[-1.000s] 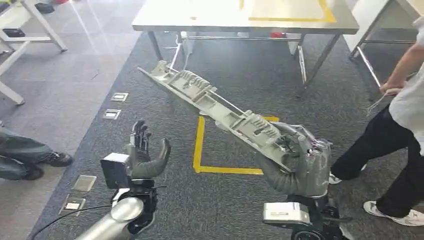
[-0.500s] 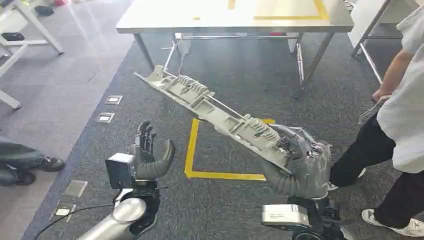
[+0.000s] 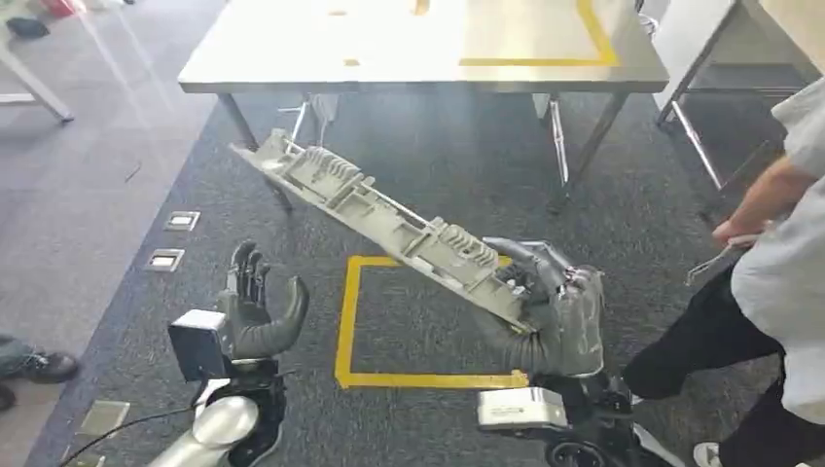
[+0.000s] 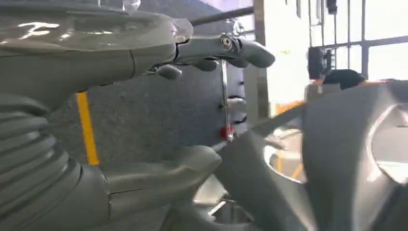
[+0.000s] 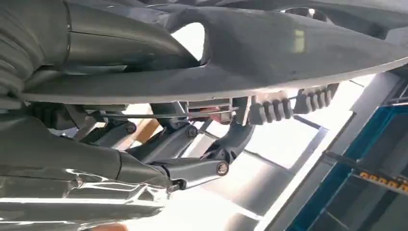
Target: Take the parts from the cabinet and place them on the table.
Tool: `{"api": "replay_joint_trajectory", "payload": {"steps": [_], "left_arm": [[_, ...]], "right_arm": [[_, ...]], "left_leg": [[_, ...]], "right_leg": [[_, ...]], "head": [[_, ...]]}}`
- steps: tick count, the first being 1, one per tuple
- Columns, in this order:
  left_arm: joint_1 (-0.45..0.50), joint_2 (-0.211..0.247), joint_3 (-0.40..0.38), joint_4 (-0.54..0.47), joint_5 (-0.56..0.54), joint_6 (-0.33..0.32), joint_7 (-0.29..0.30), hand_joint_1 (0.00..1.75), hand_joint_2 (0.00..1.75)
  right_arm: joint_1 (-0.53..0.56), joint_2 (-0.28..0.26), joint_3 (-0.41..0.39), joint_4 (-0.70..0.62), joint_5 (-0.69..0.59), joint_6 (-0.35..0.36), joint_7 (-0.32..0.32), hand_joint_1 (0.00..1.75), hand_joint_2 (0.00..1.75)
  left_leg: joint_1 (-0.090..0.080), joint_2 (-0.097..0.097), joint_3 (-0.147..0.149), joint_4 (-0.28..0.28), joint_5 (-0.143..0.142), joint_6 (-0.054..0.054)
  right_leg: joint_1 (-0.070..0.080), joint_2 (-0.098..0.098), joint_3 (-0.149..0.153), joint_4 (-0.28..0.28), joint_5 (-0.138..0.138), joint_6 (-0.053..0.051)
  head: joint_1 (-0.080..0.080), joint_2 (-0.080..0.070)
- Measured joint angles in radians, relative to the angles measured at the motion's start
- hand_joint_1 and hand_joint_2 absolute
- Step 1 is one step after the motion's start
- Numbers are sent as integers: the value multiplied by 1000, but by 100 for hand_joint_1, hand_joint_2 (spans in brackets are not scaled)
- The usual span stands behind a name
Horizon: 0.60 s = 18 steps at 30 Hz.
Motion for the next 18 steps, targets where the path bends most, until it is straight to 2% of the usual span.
{"api": "replay_joint_trajectory", "payload": {"steps": [1,2,3,5,6,7,8,9,10,11,12,13,14,15,16,17,18], "left_arm": [[0,-2,-3,0,1,0,1,0,175],[4,-1,-5,1,1,0,2,0,175],[10,0,-6,1,2,0,3,0,175],[14,0,-6,1,2,0,4,0,175],[13,0,-7,1,1,-1,4,0,175],[15,0,-7,1,1,-1,4,0,175],[18,1,-7,1,1,-2,4,0,175],[23,2,-8,2,1,-2,5,0,175],[27,3,-9,3,1,-2,7,0,175],[28,6,-9,5,2,-2,8,0,175],[29,7,-9,5,2,-2,11,0,175],[22,5,-10,-2,1,-3,10,0,175],[15,3,-10,-8,-2,-3,7,0,175],[10,3,-10,-8,-4,-4,5,0,175],[12,5,-10,-4,-5,-4,4,0,175],[15,8,-11,2,-3,-4,5,0,175],[24,12,-11,6,-2,-4,5,0,175]], "right_arm": [[-4,0,0,0,0,0,0,175,175],[-4,0,0,0,0,0,0,175,175],[-3,-1,2,0,0,0,1,175,175],[0,-3,3,1,0,0,5,175,175],[1,-3,3,1,0,0,6,175,175],[1,-4,3,1,0,0,6,175,175],[1,-5,3,1,2,0,6,175,175],[5,-8,3,3,4,0,7,175,175],[8,-11,4,7,6,0,7,175,175],[7,-11,7,12,9,0,9,175,175],[7,-11,4,8,10,0,10,175,175],[3,-11,4,5,12,0,10,175,175],[5,-11,3,2,13,0,11,175,175],[7,-11,3,3,14,0,10,175,175],[10,-13,2,6,14,0,10,175,175],[12,-15,3,11,14,0,9,175,175],[17,-18,3,16,14,0,9,175,175]], "left_leg": [[6,-3,25,-10,-10,-2],[10,-6,48,-20,-27,-3],[14,-10,76,-28,-45,-15],[22,-16,133,-37,-85,-39],[27,-20,160,-37,-106,-48],[32,-22,189,-37,-130,-57],[36,-22,216,-34,-154,-66],[35,-21,235,-24,-180,-74],[33,-22,249,-1,-207,-86],[31,-28,208,22,-211,-93],[35,-26,192,35,-216,-97],[39,-22,192,36,-222,-105],[36,-24,199,48,-217,-107],[38,-22,161,102,-198,-116],[42,-11,130,176,-184,-133],[50,-7,100,244,-196,-146],[57,-7,75,288,-234,-157]], "right_leg": [[-2,0,-61,91,8,2],[-7,1,-114,154,-16,3],[-10,0,-162,186,-66,12],[-16,-1,-235,174,-184,30],[-21,-2,-259,140,-212,41],[-28,-5,-277,85,-197,52],[-36,-10,-292,19,-120,58],[-43,-22,-304,-33,53,63],[-37,-32,-319,-44,169,55],[-32,-23,-292,-24,136,21],[-26,-17,-330,-6,139,9],[-24,-25,-337,-1,125,-1],[-31,-28,-334,-6,113,-14],[-40,-15,-304,-23,104,-18],[-43,-13,-276,-46,97,-21],[-46,-14,-238,-68,87,-21],[-50,-14,-196,-93,78,-20]], "head": [[13,0],[22,0],[30,0],[35,0],[41,0],[47,0],[55,0],[63,0],[72,0],[70,0],[61,0],[67,0],[63,0],[62,0],[47,0],[47,0],[45,0]]}}
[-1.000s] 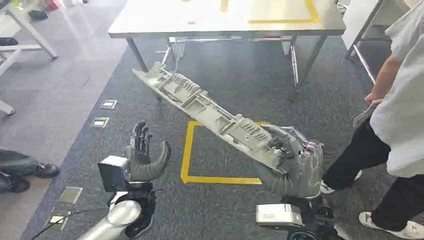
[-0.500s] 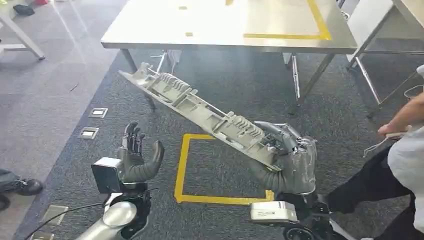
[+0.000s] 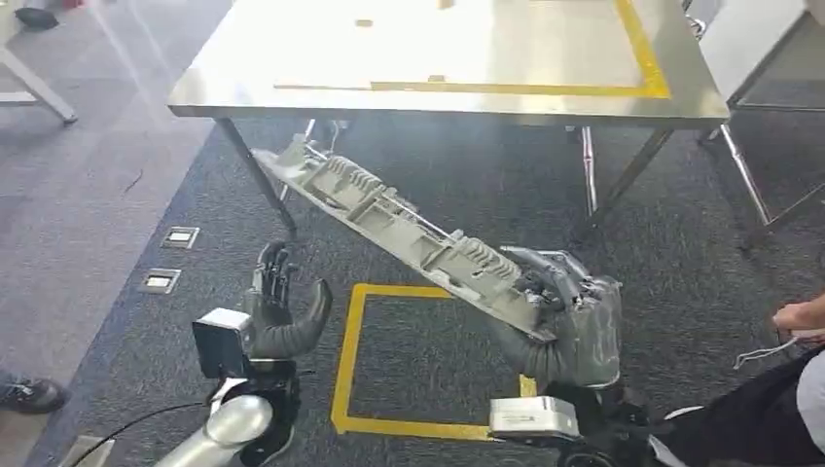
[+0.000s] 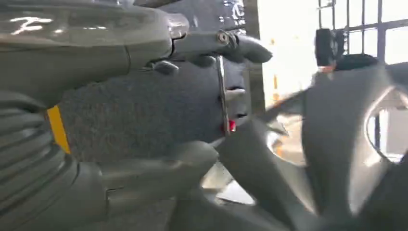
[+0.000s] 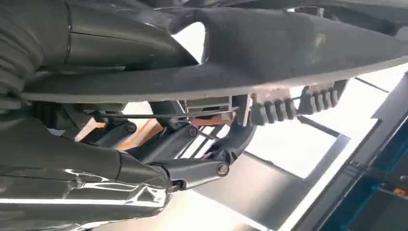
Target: Take the parts from the cabinet and place them on the table.
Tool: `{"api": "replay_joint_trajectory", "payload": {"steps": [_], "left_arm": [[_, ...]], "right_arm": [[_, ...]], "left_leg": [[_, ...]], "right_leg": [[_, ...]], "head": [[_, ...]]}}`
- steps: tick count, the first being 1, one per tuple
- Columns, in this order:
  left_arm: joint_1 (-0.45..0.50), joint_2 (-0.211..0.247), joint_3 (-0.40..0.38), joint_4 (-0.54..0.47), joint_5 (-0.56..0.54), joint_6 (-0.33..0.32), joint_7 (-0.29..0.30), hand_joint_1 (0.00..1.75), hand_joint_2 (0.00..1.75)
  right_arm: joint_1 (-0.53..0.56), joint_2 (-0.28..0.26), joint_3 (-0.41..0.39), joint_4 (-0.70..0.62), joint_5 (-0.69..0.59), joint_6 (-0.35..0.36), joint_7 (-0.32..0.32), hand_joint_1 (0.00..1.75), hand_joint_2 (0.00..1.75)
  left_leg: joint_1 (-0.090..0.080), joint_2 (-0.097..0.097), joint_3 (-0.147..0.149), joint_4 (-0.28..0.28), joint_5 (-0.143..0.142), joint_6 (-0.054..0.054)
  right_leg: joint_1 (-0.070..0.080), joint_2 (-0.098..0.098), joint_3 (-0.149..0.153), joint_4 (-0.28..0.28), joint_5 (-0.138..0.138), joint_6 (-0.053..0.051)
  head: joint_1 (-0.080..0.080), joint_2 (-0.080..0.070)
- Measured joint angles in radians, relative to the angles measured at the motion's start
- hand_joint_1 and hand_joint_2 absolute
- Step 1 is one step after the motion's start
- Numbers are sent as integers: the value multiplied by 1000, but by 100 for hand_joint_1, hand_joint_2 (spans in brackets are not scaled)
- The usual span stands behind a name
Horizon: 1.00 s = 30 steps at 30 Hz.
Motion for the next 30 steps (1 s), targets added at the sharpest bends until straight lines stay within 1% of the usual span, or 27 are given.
{"api": "replay_joint_trajectory", "payload": {"steps": [1,2,3,4,5,6,7,8,9,10,11,12,13,15,16,17,18,19,20,21,22,23,26,27,28,29,30], "left_arm": [[2,3,0,4,0,0,0,0,175],[1,4,0,6,0,0,0,0,175],[-1,5,0,8,0,0,0,0,175],[0,6,0,10,-1,0,0,0,175],[1,7,0,12,-2,0,0,0,175],[5,9,0,13,-3,0,0,0,175],[13,14,0,18,-5,0,0,0,175],[20,15,-1,21,-5,0,1,0,175],[27,15,-1,22,-6,-1,4,0,175],[19,15,-1,19,-10,-3,1,0,175],[3,9,-1,19,-10,-4,2,0,175],[-7,7,-1,16,-13,-8,0,0,175],[-10,3,-1,16,-15,-9,-1,0,175],[-8,2,-1,17,-15,-11,-1,0,175],[-7,1,-1,18,-15,-12,-1,0,175],[-8,0,-1,18,-15,-12,-1,0,175],[-8,0,-1,18,-15,-12,-1,0,175],[-8,0,-1,18,-15,-12,-1,0,175],[-9,-2,-1,18,-15,-12,-1,0,175],[-11,-5,-1,18,-15,-12,-1,0,175],[-13,-9,-1,18,-16,-12,-1,0,175],[-14,-10,-1,18,-16,-12,-2,0,175],[-13,-13,-1,18,-15,-12,-2,0,175],[-16,-14,-1,16,-16,-12,-2,0,175],[-17,-14,-1,16,-16,-10,-3,0,175],[-20,-14,-1,16,-16,-10,-3,0,175],[-18,-13,-1,16,-16,-8,-3,0,175]], "right_arm": [[4,-2,-1,3,0,0,2,175,175],[7,-5,-1,7,-1,0,2,175,175],[8,-6,-1,10,0,0,2,175,175],[7,-6,-1,10,0,0,2,175,175],[7,-6,0,10,0,0,1,175,175],[6,-6,0,11,0,0,1,175,175],[7,-6,-1,14,1,0,1,175,175],[11,-7,0,19,1,0,1,175,175],[11,-7,0,19,1,0,1,175,175],[6,-7,1,19,2,0,2,175,175],[0,-7,0,18,1,0,2,175,175],[-5,-7,0,14,1,0,1,175,175],[-10,-7,0,12,2,0,0,175,175],[-15,-7,0,12,2,0,-2,175,175],[-15,-7,0,11,2,0,-3,175,175],[-14,-7,0,11,1,0,-3,175,175],[-14,-7,0,11,0,0,-3,175,175],[-14,-7,0,11,0,0,-3,175,175],[-15,-7,0,10,0,0,-5,175,175],[-16,-7,0,6,0,0,-6,175,175],[-16,-7,0,5,0,0,-6,175,175],[-17,-6,0,4,0,0,-7,175,175],[-20,-7,0,-2,1,0,-7,175,175],[-20,-6,1,-3,1,0,-7,175,175],[-21,-5,1,-3,0,0,-8,175,175],[-23,-5,0,-5,-1,0,-8,175,175],[-24,-5,1,-5,-1,0,-10,175,175]], "left_leg": [[5,1,-20,19,-50,-6],[9,2,-43,20,-103,-6],[11,3,-68,-3,-139,-2],[11,4,-92,-41,-155,5],[10,4,-120,-100,-82,17],[5,4,-144,-174,75,32],[0,3,-166,-261,293,47],[-8,6,-187,-346,363,50],[-6,4,-191,-272,348,46],[-10,-2,-197,-257,314,47],[-11,-4,-206,-230,298,54],[-7,-5,-197,-230,285,62],[-13,-5,-187,-229,276,68],[-24,-5,-167,-228,262,83],[-31,-5,-160,-228,256,86],[-40,-6,-153,-227,250,90],[-48,-8,-147,-225,245,92],[-55,-10,-141,-222,240,94],[-64,-14,-132,-222,235,96],[-72,-15,-122,-223,232,99],[-67,-15,-117,-228,232,99],[-74,-16,-119,-227,235,97],[-63,-15,-119,-234,245,90],[-77,-16,-123,-235,242,87],[-73,-15,-129,-216,221,74],[-59,-14,-155,-155,178,61],[-47,-13,-190,-70,137,48]], "right_leg": [[-3,0,39,-28,-5,1],[-5,3,77,-55,-9,5],[-8,5,116,-84,-13,10],[-10,10,148,-108,-18,16],[-10,13,174,-125,-24,22],[-10,13,190,-132,-32,28],[-9,15,196,-130,-46,35],[-3,29,199,-102,-69,46],[1,32,192,-83,-86,59],[-4,27,191,-88,-114,65],[-7,25,203,-92,-133,72],[-12,21,214,-81,-152,75],[-9,12,202,-29,-187,68],[7,9,116,166,-289,57],[17,9,68,255,-320,52],[25,9,32,305,-322,47],[33,9,18,302,-293,38],[42,9,23,253,-240,26],[54,9,44,167,-171,11],[65,6,70,71,-103,-10],[73,2,88,25,-92,-39],[75,-6,84,14,-79,-38],[86,-1,85,2,-66,-55],[63,-5,109,-35,-53,-57],[59,-6,116,-45,-42,-48],[53,-9,113,-46,-35,-53],[49,-10,110,-46,-32,-49]], "head": [[-6,0],[-12,0],[-20,0],[-28,0],[-40,0],[-47,0],[-51,0],[-55,0],[-48,0],[-42,0],[-44,0],[-34,0],[-21,0],[-1,0],[9,0],[17,0],[24,0],[28,0],[31,0],[37,0],[35,0],[18,0],[41,0],[48,0],[54,0],[39,0],[32,0]]}}
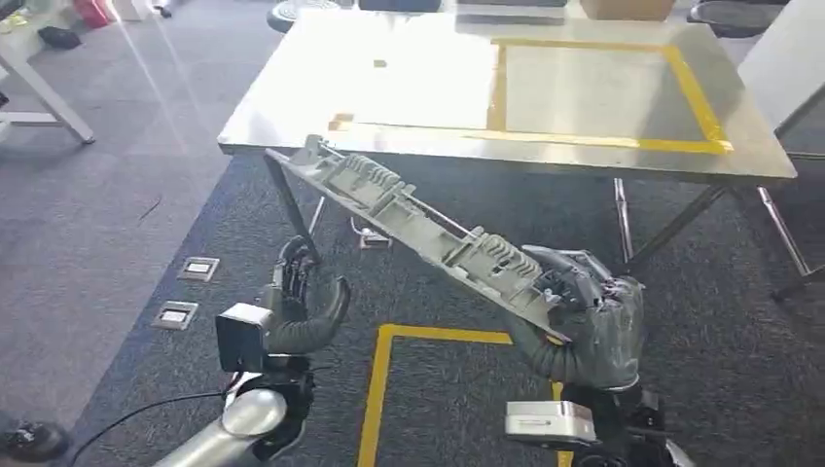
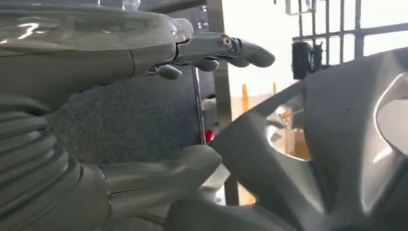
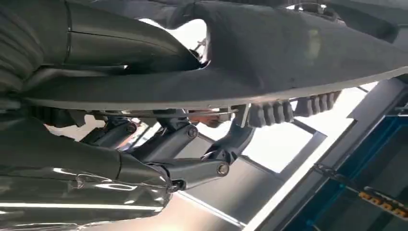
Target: Take the parts from the cabinet and place them on the table.
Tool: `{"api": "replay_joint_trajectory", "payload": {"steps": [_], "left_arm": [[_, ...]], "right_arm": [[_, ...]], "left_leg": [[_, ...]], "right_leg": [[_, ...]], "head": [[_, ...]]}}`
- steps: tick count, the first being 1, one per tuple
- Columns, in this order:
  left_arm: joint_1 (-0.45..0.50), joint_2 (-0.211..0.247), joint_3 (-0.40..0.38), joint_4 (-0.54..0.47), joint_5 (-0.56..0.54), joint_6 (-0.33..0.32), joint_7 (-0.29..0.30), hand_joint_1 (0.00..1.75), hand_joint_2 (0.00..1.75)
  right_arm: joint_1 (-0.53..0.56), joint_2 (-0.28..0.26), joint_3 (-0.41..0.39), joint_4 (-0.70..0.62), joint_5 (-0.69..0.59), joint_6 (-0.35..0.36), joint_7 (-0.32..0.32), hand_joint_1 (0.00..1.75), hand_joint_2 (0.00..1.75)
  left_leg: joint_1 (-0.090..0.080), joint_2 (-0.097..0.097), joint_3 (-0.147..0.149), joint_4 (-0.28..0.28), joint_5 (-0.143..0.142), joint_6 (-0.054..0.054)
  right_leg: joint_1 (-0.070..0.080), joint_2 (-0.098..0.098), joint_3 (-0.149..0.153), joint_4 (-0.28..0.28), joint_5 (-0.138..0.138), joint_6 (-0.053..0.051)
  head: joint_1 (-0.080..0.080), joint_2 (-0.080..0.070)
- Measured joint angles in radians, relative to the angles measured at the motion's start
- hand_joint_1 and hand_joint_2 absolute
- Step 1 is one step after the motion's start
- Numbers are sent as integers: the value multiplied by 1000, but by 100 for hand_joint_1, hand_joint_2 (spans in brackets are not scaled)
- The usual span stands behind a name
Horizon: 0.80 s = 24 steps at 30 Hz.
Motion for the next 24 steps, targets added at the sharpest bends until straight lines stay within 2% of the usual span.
{"api": "replay_joint_trajectory", "payload": {"steps": [1,2,3,4,5,6,7,8,9,10,11,13,15,17,18,19,21,23,24], "left_arm": [[3,0,0,0,0,1,0,0,175],[5,0,0,0,0,2,0,0,175],[6,2,0,0,0,2,0,0,175],[6,2,0,0,0,1,0,0,175],[6,3,0,0,0,0,0,0,175],[5,3,0,0,-1,-2,2,0,175],[3,3,0,0,-2,-3,2,0,175],[3,1,0,0,-3,-5,5,0,175],[2,3,0,-1,-4,-5,7,0,175],[3,2,0,-1,-6,-5,7,0,175],[3,1,0,-1,-7,-5,9,0,175],[1,0,0,-1,-10,-5,10,0,175],[1,0,0,-1,-10,-5,14,0,175],[1,0,0,-1,-10,-5,15,0,175],[1,0,0,-1,-10,-5,16,0,175],[1,0,0,-1,-10,-5,17,0,175],[1,0,0,-1,-10,-5,17,0,175],[1,0,0,-1,-10,-5,17,0,175],[1,0,0,-1,-10,-5,17,0,175]], "right_arm": [[1,0,0,0,-3,0,0,175,175],[2,0,1,0,-3,0,0,175,175],[2,0,1,0,-3,0,0,175,175],[2,0,1,0,-3,0,-1,175,175],[2,0,1,0,-2,0,-1,175,175],[2,0,0,0,-1,0,0,175,175],[2,0,0,0,-1,0,1,175,175],[1,0,0,0,0,0,3,175,175],[2,0,0,-3,4,0,5,175,175],[1,0,0,-4,4,0,8,175,175],[1,0,-1,-5,4,0,11,175,175],[-1,0,0,-5,4,0,13,175,175],[-3,0,0,-6,3,0,13,175,175],[-2,0,0,-6,3,0,13,175,175],[-2,0,0,-6,3,0,13,175,175],[-2,0,0,-6,3,0,13,175,175],[-2,0,0,-6,3,0,13,175,175],[-2,0,0,-6,3,0,12,175,175],[-2,0,0,-6,2,0,12,175,175]], "left_leg": [[14,1,-36,84,-34,-12],[26,4,-67,152,-54,-25],[38,8,-73,166,-48,-38],[49,12,-50,126,-20,-51],[60,15,-6,49,19,-63],[72,20,51,-53,61,-78],[76,22,84,-117,47,-99],[68,13,76,-104,43,-86],[68,10,69,-93,39,-60],[74,10,66,-96,37,-52],[73,11,67,-95,36,-52],[70,10,69,-95,32,-44],[67,9,70,-95,32,-39],[63,9,70,-95,31,-31],[62,9,70,-94,31,-30],[60,9,70,-94,31,-29],[58,9,70,-93,31,-28],[57,9,70,-93,30,-28],[57,9,70,-93,30,-28]], "right_leg": [[-3,-2,-2,1,1,2],[-10,-4,-5,3,2,7],[-18,-5,-9,8,1,14],[-27,-4,-12,15,-3,24],[-37,-4,-15,26,-9,36],[-47,-3,-19,43,-19,51],[-53,-5,-26,62,-32,67],[-43,-2,-41,74,-40,78],[-43,-1,-43,77,-41,85],[-45,0,-42,80,-47,88],[-44,2,-46,77,-63,83],[-43,2,-40,66,-49,48],[-43,2,-37,61,-44,38],[-43,3,-36,58,-40,36],[-43,3,-36,57,-38,38],[-45,3,-35,54,-35,46],[-47,3,-34,51,-34,69],[-49,4,-33,48,-34,98],[-49,5,-33,47,-35,105]], "head": [[-3,0],[-4,0],[-5,0],[-8,0],[-11,0],[-16,0],[-23,0],[-38,0],[-39,0],[-25,0],[-16,0],[3,0],[22,0],[32,0],[35,0],[38,0],[41,0],[43,0],[41,0]]}}
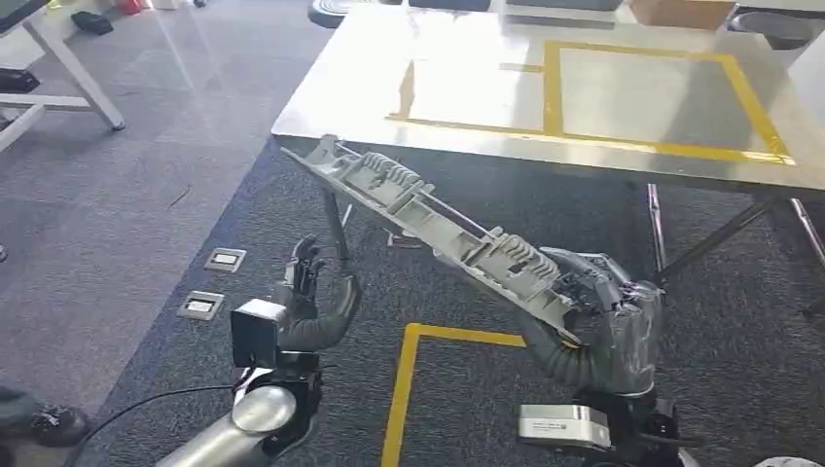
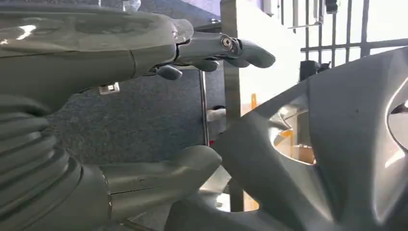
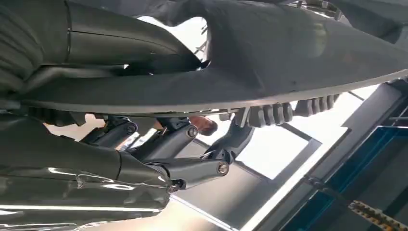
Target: Take the parts from the cabinet and place them on the table.
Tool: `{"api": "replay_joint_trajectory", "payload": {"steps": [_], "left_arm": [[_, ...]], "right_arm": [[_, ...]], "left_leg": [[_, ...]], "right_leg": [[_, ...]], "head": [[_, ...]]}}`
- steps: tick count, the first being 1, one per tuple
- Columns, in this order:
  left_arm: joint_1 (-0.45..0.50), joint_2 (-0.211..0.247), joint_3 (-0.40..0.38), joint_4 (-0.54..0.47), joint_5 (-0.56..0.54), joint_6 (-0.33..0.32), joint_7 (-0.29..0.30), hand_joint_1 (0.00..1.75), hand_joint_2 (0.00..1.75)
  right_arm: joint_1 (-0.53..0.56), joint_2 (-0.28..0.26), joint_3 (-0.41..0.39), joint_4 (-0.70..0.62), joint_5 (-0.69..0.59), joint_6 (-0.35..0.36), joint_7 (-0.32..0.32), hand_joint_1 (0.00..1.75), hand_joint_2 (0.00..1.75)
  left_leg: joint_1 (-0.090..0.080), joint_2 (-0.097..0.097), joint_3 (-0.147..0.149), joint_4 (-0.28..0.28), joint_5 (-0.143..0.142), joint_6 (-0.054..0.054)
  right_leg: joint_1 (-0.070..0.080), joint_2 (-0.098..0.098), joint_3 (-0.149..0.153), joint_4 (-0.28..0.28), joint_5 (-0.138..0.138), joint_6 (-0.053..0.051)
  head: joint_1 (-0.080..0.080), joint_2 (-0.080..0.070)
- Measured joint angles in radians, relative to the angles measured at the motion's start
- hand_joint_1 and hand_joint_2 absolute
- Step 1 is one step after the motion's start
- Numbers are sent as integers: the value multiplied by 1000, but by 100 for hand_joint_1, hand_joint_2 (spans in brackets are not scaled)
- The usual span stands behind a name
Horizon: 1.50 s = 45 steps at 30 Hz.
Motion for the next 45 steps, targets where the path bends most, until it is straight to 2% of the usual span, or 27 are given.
{"api": "replay_joint_trajectory", "payload": {"steps": [7,15,27,28,31,32,33,34,35,37,38,39,40,42,43,44,45], "left_arm": [[0,0,0,0,0,2,0,0,175],[0,0,0,0,0,6,-6,0,175],[0,0,0,0,-6,-8,-17,0,175],[0,0,0,0,-6,-9,-18,0,175],[-1,0,0,2,-6,-11,-21,0,175],[-1,0,0,2,-7,-12,-22,0,175],[-1,-2,0,1,-7,-12,-23,0,175],[-1,-3,0,2,-8,-13,-25,0,175],[-5,-4,0,2,-8,-13,-26,0,175],[-4,-5,0,2,-7,-15,-26,0,175],[-3,-5,0,3,-7,-15,-26,0,175],[-2,-5,0,3,-7,-15,-26,0,175],[-2,-5,0,3,-8,-15,-26,0,175],[-3,-5,0,3,-8,-16,-26,0,175],[-3,-6,0,3,-8,-17,-26,0,175],[-5,-5,0,3,-7,-17,-26,0,175],[-5,-5,0,3,-7,-18,-26,0,175]], "right_arm": [[0,0,0,0,-5,0,-4,175,175],[0,0,0,0,-19,0,-18,175,175],[14,0,-6,0,-18,0,-35,175,175],[15,0,-8,0,-18,0,-34,175,175],[17,0,-10,0,-16,0,-30,175,175],[17,0,-10,-2,-16,0,-29,175,175],[17,0,-11,-5,-16,0,-27,175,175],[17,0,-11,-5,-16,0,-26,175,175],[17,0,-13,-5,-15,0,-27,175,175],[18,0,-16,-5,-15,0,-26,175,175],[20,0,-16,-5,-13,0,-22,175,175],[25,0,-17,-5,-11,0,-20,175,175],[28,0,-16,-5,-8,0,-21,175,175],[27,0,-17,-5,-3,0,-24,175,175],[27,0,-18,-5,-2,0,-27,175,175],[27,0,-18,-6,-2,0,-28,175,175],[28,1,-18,-7,-2,0,-30,175,175]], "left_leg": [[1,0,7,-11,4,-4],[2,0,13,-19,6,-6],[2,0,13,-20,6,-6],[-4,0,11,-10,2,-2],[-6,-1,12,-10,-3,6],[-6,-1,14,-16,-1,9],[4,1,27,-39,7,19],[5,3,38,-51,7,22],[5,4,42,-53,7,26],[1,4,47,-52,1,31],[0,4,49,-52,-1,31],[-1,1,54,-52,-5,29],[0,-1,61,-51,-10,25],[4,-7,75,-43,-25,12],[4,-8,75,-37,-34,3],[-7,-11,72,-26,-39,-6],[-6,-13,67,-27,-35,-11]], "right_leg": [[4,1,-1,2,-1,3],[5,1,0,4,-3,-1],[5,1,-1,4,-5,-3],[2,1,0,-2,-3,0],[0,2,4,-6,-2,4],[0,1,8,-14,0,9],[-1,0,12,-15,-6,11],[0,1,2,18,-25,5],[1,2,-36,96,-64,1],[8,6,-138,281,-131,-1],[10,6,-178,342,-141,-1],[11,6,-197,352,-121,-2],[10,5,-188,310,-76,-4],[7,5,-124,131,45,-5],[4,6,-105,72,64,-4],[14,10,-93,57,47,-8],[14,13,-93,67,46,-20]], "head": [[-8,0],[-18,0],[-22,0],[-22,0],[-32,0],[-35,0],[-38,0],[-27,0],[-18,0],[-6,0],[-6,0],[-5,0],[-3,0],[5,0],[12,0],[18,0],[13,0]]}}
